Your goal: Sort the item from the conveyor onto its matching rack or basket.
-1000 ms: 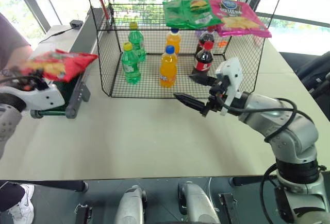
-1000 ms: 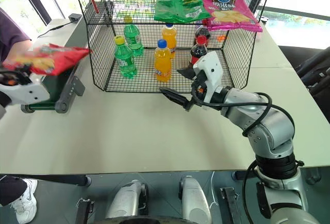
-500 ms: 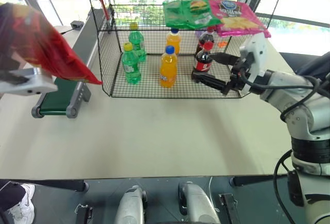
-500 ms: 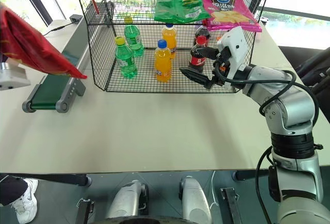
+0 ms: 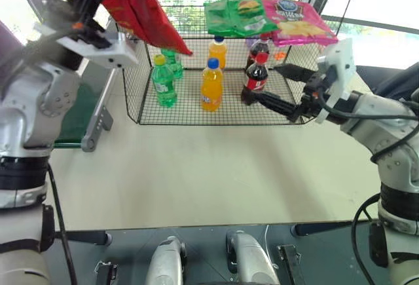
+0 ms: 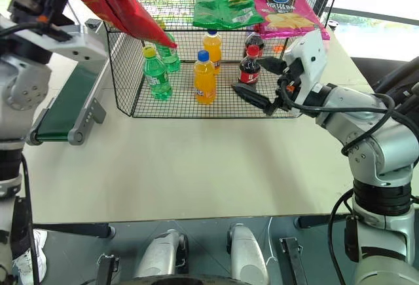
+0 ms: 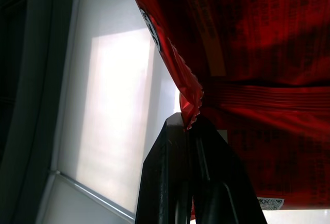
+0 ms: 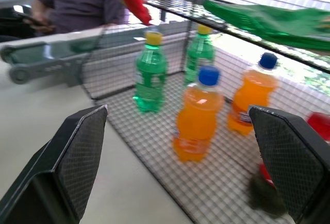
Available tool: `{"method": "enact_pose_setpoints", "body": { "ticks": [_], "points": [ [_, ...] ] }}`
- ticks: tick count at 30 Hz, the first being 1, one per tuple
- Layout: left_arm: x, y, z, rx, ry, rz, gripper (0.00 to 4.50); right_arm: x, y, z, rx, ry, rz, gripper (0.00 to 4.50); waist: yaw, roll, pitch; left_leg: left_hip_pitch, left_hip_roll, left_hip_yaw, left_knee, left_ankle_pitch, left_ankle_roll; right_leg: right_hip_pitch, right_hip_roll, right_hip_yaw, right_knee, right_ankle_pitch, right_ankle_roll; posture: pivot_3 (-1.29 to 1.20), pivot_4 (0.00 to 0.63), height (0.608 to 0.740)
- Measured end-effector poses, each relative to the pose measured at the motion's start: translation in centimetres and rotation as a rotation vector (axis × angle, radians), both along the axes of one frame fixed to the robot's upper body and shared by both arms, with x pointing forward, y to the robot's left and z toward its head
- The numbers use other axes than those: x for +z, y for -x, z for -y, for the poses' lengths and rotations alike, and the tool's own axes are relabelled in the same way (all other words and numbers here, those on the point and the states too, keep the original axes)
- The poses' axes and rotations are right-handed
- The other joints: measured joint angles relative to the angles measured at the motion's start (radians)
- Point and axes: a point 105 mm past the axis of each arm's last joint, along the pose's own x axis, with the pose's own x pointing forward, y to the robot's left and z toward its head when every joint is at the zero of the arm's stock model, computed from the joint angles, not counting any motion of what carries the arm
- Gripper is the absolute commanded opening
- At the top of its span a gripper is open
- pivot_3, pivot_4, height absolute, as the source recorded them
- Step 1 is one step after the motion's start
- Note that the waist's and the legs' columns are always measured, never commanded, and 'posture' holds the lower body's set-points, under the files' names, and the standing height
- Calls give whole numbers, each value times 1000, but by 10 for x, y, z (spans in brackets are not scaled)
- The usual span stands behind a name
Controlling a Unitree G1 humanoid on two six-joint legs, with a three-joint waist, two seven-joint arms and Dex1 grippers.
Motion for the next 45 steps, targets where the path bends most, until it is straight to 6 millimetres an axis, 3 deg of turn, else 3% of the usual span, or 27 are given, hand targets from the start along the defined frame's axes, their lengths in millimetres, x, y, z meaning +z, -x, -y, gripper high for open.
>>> {"method": "enact_pose_setpoints", "body": {
  "ticks": [4, 8, 14, 17, 23, 29, 34, 39, 45],
  "points": [
    [7, -4, 4, 6, -14, 33, 47, -1, 0, -10, 9, -47, -9, 4500, 4, 0, 0, 0, 0, 0, 1, 0, 0, 0, 0, 0, 0, 0, 0, 0, 150, 740],
    [24, -7, 0, 28, 4, 103, 47, -3, 0, -13, 3, -54, -14, 4500, 7, 0, 0, -1, 0, 0, 2, 0, 0, 1, 0, 0, 0, 0, 0, 0, 150, 740],
    [51, -8, 12, 1, 51, 236, 47, -5, -1, -14, -12, -53, -16, 4500, 7, 0, 0, 0, -1, 0, 2, 0, 0, 2, -1, 0, 0, 0, 0, 0, 150, 740],
    [39, -20, 15, 8, 68, 218, 47, -5, -2, -13, -21, -54, -16, 4500, 6, 0, 0, 0, -1, -1, 2, 0, 0, 1, 0, 0, 1, 0, 1, 0, 150, 740],
    [-11, -56, 9, 140, 26, 77, 47, -6, -2, -11, -39, -53, -15, 4500, 2, 0, 0, 0, -1, -1, 2, 0, 0, 1, 0, 0, 1, 0, 1, 0, 150, 740],
    [-55, -67, -1, 194, 35, -120, 47, -5, -2, -9, -45, -51, -11, 4500, 7, 0, 0, 0, -1, -1, 2, 0, 0, 1, 0, 0, 1, 0, 0, 0, 150, 740],
    [-94, -58, 11, 160, 28, -307, 47, -2, -2, -2, -67, -29, 4, 4500, 7, 0, 0, -1, -1, -1, 2, 0, 0, 1, -1, 0, 1, 0, 0, 0, 150, 740],
    [-108, -61, 24, 139, 72, -409, 47, 7, 0, 12, -95, -10, 31, 4500, 9, -1, 0, 0, -1, -2, 3, 0, 0, 2, 0, 0, 1, -2, -2, 0, 150, 740],
    [-98, -80, 52, 97, 200, -462, 47, 12, 3, 20, -110, 2, 35, 4500, 9, -1, -1, 0, -2, -4, 3, 0, 0, 3, 0, 0, 0, -1, -1, 0, 150, 740]
  ]
}}
